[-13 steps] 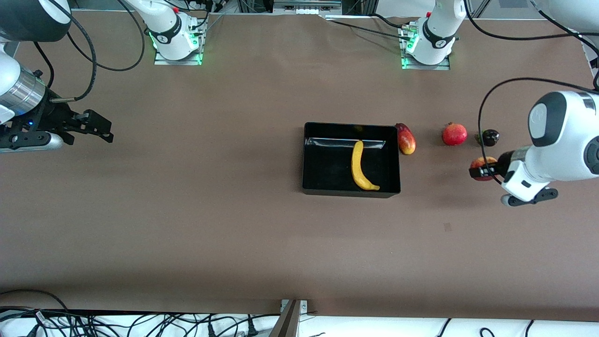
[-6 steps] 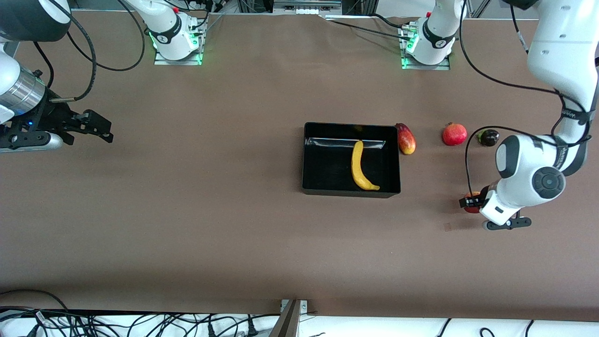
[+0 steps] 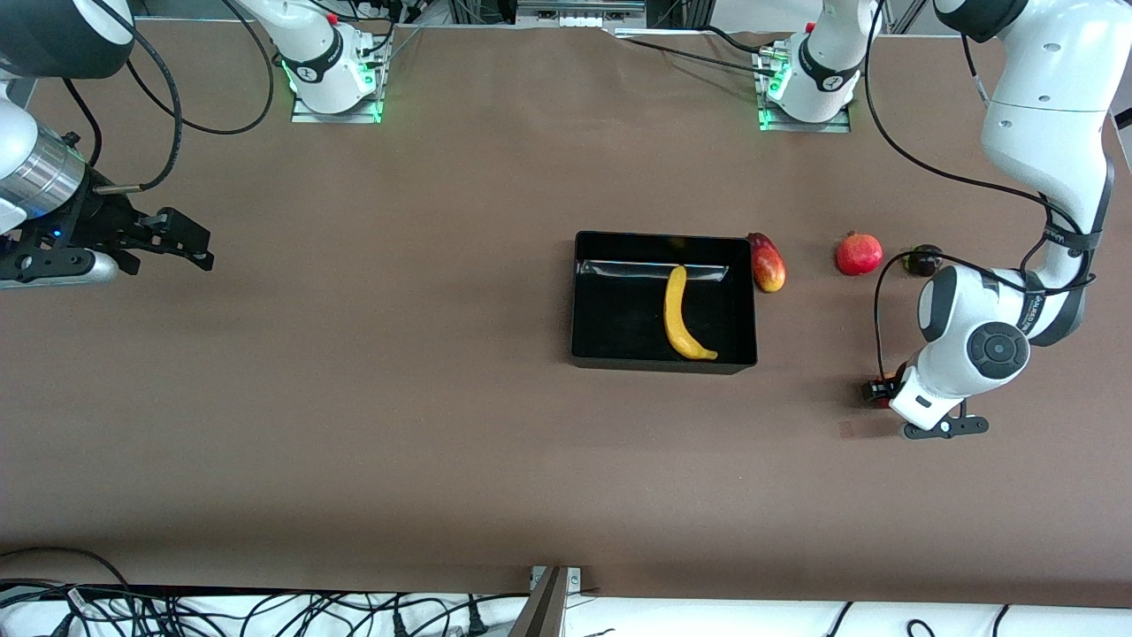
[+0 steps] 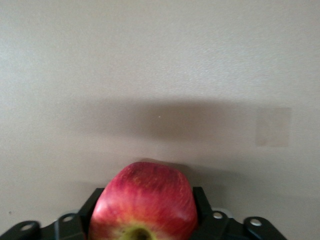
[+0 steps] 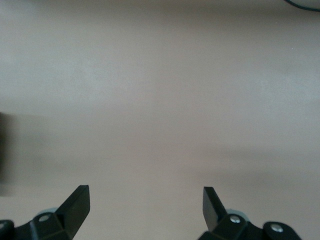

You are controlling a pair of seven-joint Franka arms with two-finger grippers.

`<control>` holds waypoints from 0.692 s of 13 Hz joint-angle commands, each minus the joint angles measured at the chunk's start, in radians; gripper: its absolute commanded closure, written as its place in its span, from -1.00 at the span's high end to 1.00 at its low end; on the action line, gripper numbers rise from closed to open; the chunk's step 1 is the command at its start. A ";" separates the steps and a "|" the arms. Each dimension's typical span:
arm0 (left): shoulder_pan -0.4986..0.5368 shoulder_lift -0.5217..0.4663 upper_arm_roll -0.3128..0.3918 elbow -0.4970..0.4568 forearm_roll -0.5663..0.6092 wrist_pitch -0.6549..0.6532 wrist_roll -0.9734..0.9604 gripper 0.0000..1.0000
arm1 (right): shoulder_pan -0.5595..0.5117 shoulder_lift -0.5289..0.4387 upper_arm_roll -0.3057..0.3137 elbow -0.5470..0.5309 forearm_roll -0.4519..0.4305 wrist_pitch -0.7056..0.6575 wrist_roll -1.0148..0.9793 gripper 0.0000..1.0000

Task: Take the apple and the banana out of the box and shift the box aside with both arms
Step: 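Lower the apple onto the table and open the left gripper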

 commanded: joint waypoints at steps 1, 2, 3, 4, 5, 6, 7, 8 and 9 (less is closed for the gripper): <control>-0.016 -0.080 0.000 0.048 0.012 -0.215 -0.012 1.00 | -0.003 0.004 0.003 0.015 0.007 0.000 0.004 1.00; -0.051 -0.109 0.000 0.100 -0.026 -0.351 -0.012 1.00 | -0.004 0.004 0.003 0.015 0.007 0.000 0.004 1.00; -0.084 -0.138 0.004 0.139 -0.123 -0.447 -0.018 1.00 | -0.004 0.004 0.001 0.015 0.007 0.000 0.004 1.00; -0.120 -0.177 0.013 0.131 -0.192 -0.500 -0.027 1.00 | -0.006 0.004 0.001 0.015 0.007 0.000 0.004 1.00; -0.157 -0.200 0.013 0.134 -0.229 -0.546 -0.067 1.00 | -0.006 0.004 0.001 0.015 0.007 -0.001 0.004 1.00; -0.211 -0.206 0.013 0.136 -0.246 -0.576 -0.146 1.00 | -0.006 0.004 0.001 0.015 0.008 -0.001 0.004 1.00; -0.255 -0.205 0.012 0.136 -0.261 -0.577 -0.235 1.00 | -0.006 0.004 0.001 0.015 0.008 0.000 0.004 1.00; -0.289 -0.203 0.009 0.131 -0.295 -0.569 -0.301 1.00 | -0.006 0.004 0.001 0.015 0.008 -0.001 0.004 1.00; -0.324 -0.197 0.010 0.130 -0.344 -0.566 -0.349 1.00 | -0.006 0.004 0.001 0.015 0.008 0.000 0.004 1.00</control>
